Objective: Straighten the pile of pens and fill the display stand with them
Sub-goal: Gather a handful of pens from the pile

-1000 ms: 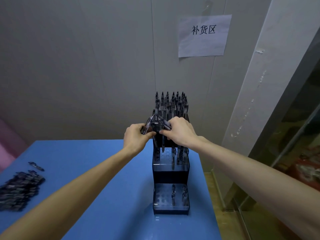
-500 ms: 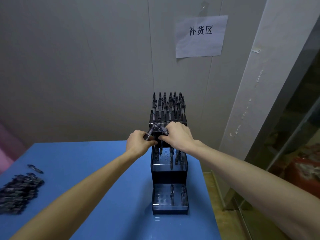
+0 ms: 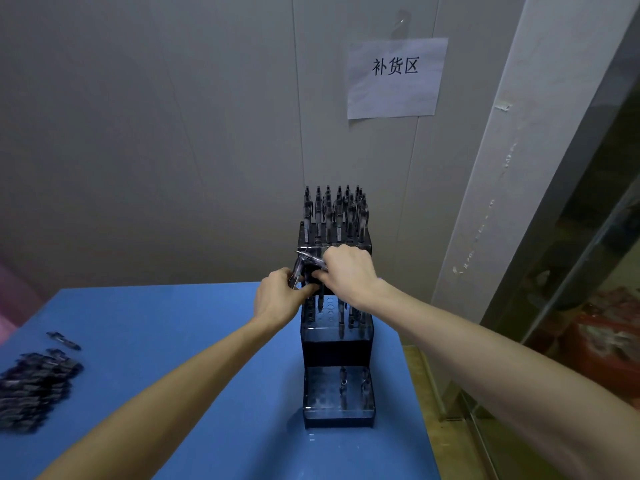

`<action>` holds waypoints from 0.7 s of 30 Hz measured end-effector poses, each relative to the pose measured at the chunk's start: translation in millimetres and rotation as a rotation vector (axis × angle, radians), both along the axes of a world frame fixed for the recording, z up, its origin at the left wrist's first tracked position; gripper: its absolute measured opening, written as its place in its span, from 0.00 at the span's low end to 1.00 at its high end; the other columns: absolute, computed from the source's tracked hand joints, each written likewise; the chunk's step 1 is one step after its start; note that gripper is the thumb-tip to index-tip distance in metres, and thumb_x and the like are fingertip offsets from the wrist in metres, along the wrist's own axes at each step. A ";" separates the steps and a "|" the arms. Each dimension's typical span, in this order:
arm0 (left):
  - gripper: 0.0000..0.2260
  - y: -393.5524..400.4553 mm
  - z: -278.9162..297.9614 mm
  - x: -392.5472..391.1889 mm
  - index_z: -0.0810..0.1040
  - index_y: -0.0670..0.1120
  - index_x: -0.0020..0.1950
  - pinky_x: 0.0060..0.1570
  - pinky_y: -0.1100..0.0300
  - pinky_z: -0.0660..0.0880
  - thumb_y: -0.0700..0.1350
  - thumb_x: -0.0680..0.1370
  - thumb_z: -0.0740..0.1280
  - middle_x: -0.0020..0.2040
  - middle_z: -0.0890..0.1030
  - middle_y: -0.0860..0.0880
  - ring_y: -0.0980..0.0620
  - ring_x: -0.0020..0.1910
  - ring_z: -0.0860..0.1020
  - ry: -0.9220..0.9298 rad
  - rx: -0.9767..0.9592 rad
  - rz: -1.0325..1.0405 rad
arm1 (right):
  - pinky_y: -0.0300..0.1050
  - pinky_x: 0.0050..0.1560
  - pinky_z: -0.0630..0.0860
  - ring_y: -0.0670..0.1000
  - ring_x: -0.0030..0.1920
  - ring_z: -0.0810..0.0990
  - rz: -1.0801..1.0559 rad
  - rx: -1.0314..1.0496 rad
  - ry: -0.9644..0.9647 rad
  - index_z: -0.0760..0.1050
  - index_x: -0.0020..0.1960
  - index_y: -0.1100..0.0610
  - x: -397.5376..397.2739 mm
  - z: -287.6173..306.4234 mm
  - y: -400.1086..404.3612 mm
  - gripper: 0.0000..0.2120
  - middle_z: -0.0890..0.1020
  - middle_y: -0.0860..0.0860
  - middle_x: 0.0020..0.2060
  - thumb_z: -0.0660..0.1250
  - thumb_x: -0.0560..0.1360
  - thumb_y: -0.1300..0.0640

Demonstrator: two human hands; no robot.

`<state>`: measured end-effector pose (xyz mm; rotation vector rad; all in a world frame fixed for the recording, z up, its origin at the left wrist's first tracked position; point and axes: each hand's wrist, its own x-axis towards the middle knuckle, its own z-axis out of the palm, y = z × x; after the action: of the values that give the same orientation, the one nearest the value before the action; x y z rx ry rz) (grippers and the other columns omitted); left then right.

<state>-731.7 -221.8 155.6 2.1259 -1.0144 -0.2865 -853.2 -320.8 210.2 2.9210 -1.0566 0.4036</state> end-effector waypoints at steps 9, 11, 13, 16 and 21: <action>0.22 31.0 6.4 10.4 0.64 0.47 0.39 0.35 0.53 0.66 0.61 0.82 0.64 0.32 0.72 0.51 0.53 0.31 0.68 0.088 -0.219 -0.063 | 0.47 0.37 0.71 0.57 0.40 0.81 -0.016 0.080 -0.028 0.76 0.42 0.56 0.8 -0.5 0.8 0.17 0.80 0.52 0.37 0.69 0.79 0.43; 0.22 34.8 8.3 10.9 0.64 0.45 0.41 0.36 0.53 0.67 0.62 0.82 0.63 0.33 0.71 0.51 0.55 0.31 0.68 0.131 -0.252 -0.048 | 0.47 0.38 0.70 0.58 0.41 0.81 0.006 0.080 -0.022 0.75 0.42 0.57 -1.8 0.7 -0.2 0.16 0.79 0.52 0.37 0.68 0.80 0.44; 0.22 36.5 10.6 11.9 0.65 0.46 0.42 0.37 0.53 0.68 0.64 0.82 0.62 0.34 0.72 0.51 0.55 0.33 0.70 0.175 -0.275 -0.035 | 0.48 0.38 0.69 0.59 0.41 0.80 0.031 0.038 -0.011 0.73 0.41 0.57 -2.9 2.4 -0.9 0.17 0.79 0.52 0.37 0.66 0.81 0.45; 0.22 36.9 16.3 10.7 0.64 0.48 0.43 0.37 0.52 0.67 0.67 0.81 0.59 0.36 0.70 0.51 0.51 0.35 0.68 0.269 -0.319 -0.037 | 0.48 0.39 0.68 0.59 0.40 0.77 0.045 0.025 0.026 0.71 0.42 0.57 -1.5 4.6 -0.4 0.17 0.78 0.53 0.38 0.65 0.82 0.45; 0.16 36.4 21.9 7.2 0.63 0.47 0.42 0.35 0.50 0.64 0.55 0.85 0.58 0.34 0.66 0.52 0.51 0.34 0.65 0.297 -0.403 -0.037 | 0.48 0.38 0.69 0.60 0.41 0.80 0.002 0.062 -0.004 0.73 0.42 0.59 2.2 -0.7 4.8 0.18 0.79 0.54 0.37 0.66 0.81 0.45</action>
<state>-724.4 -185.3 177.5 1.6466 -0.8546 -0.3694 -851.0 -316.0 209.4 2.9768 -1.0865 0.3829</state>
